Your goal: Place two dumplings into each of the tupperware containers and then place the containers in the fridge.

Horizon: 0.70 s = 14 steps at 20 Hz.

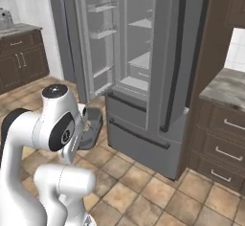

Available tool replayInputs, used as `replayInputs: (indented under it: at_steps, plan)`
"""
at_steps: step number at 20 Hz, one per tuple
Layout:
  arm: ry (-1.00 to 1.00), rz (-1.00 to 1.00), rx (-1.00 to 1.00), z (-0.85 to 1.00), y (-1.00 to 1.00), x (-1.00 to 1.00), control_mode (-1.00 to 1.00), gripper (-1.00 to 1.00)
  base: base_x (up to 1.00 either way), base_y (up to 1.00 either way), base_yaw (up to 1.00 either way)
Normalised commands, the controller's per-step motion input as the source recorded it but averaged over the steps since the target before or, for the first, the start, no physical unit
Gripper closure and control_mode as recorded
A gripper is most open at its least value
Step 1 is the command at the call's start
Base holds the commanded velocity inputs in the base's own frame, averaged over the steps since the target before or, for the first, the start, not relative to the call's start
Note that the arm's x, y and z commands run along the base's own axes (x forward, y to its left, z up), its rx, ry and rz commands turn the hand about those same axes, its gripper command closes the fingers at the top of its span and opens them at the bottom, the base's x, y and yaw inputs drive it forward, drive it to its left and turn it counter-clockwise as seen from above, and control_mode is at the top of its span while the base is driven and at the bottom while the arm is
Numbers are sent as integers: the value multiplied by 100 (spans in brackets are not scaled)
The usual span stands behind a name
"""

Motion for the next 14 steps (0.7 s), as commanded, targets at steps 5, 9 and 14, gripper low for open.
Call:
replayInputs:
  at_steps: [5, 9, 14]
  plan:
    - [0, 0, 0, 0, 0, 0, 100, 100, 78, 15, -1]
    - [0, 0, 0, 0, 0, 0, 100, 100, 68, 25, -6]
    - [0, 0, 0, 0, 0, 0, 100, 100, 61, 16, -17]
